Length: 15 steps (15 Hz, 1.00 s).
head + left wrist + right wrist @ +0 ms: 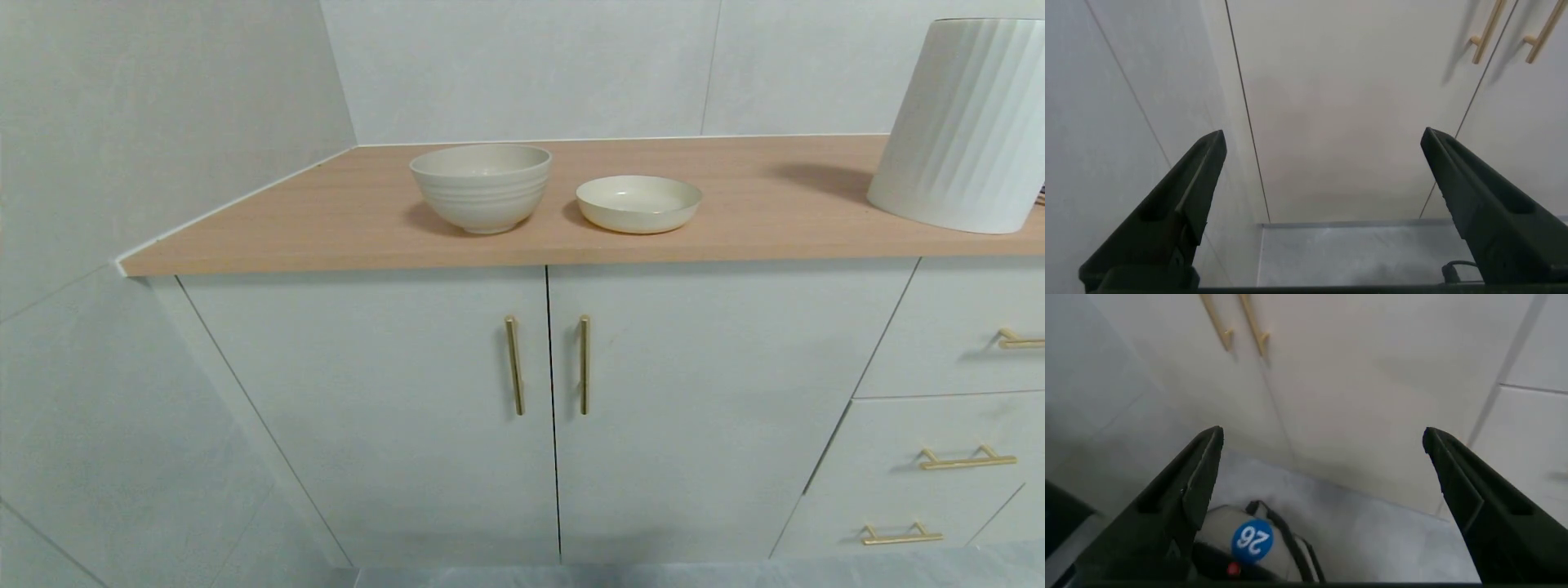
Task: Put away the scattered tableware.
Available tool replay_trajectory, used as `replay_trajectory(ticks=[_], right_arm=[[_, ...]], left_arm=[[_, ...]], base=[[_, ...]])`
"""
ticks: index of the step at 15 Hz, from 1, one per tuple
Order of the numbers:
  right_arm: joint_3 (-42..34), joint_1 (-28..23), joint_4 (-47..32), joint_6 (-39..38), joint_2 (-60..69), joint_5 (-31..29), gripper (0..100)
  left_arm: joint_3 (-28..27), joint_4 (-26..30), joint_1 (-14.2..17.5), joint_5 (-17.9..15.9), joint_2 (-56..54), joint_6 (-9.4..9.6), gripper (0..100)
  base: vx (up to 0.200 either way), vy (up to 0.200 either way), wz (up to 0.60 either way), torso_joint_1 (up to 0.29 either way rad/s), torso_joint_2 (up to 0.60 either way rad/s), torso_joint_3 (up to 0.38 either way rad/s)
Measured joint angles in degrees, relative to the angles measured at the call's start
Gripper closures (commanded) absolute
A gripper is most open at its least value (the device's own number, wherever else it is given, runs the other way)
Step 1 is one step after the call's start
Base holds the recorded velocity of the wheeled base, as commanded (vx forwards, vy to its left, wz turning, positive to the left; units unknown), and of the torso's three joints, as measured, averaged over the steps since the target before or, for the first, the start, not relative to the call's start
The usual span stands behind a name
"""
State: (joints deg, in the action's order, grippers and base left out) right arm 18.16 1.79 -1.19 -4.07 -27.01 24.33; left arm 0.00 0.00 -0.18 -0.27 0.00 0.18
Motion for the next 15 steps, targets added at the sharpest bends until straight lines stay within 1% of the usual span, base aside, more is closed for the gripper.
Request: replay_trajectory(ticks=[1, 3, 5, 6, 7, 9, 11, 13, 15], right_arm=[[1.5, 1.2, 2.1, 0.4, -5.3, 0.6, 0], [3.4, 4.3, 10.9, 1.0, -16.4, 1.0, 0], [5.1, 7.7, 21.2, 1.3, -27.4, -0.7, 0], [6.9, 9.9, 25.0, 1.5, -33.1, -1.8, 0], [9.4, 12.1, 26.6, 1.5, -38.1, -2.6, 0], [17.5, 16.6, 26.2, 1.5, -46.5, -3.8, 0], [25.5, 20.8, 19.4, 1.4, -52.4, -4.2, 0], [29.3, 25.1, 17.4, 0.5, -57.2, -4.5, 0], [30.5, 29.2, 20.4, -2.8, -62.0, -6.0, 0]], left_arm=[[0.0, 0.0, 0.0, 0.0, 0.0, 0.00, 0], [0.0, 0.0, 0.0, 0.0, 0.0, 0.00, 0], [0.0, 0.0, 0.0, 0.0, 0.0, 0.00, 0], [0.0, 0.0, 0.0, 0.0, 0.0, -0.02, 0], [0.0, 0.0, 0.0, 0.0, 0.0, -0.05, 0], [0.0, 0.0, 0.0, 0.0, 0.0, -0.07, 0], [0.0, 0.0, 0.0, 0.0, 0.0, -0.09, 0], [0.0, 0.0, 0.0, 0.0, 0.0, -0.09, 0], [0.0, 0.0, 0.0, 0.0, 0.0, -0.09, 0]], base=[[0.000, 0.000, 0.00, 0.000, 0.00, 0.000], [0.000, 0.000, 0.00, 0.000, 0.00, 0.000], [0.000, 0.000, 0.00, 0.000, 0.00, 0.000], [0.000, 0.000, 0.00, 0.000, 0.00, 0.000], [0.000, 0.000, 0.00, 0.000, 0.00, 0.000], [0.000, 0.000, 0.00, 0.000, 0.00, 0.000], [0.000, 0.000, 0.00, 0.000, 0.00, 0.000], [0.000, 0.000, 0.00, 0.000, 0.00, 0.000], [0.000, 0.000, 0.00, 0.000, 0.00, 0.000]])
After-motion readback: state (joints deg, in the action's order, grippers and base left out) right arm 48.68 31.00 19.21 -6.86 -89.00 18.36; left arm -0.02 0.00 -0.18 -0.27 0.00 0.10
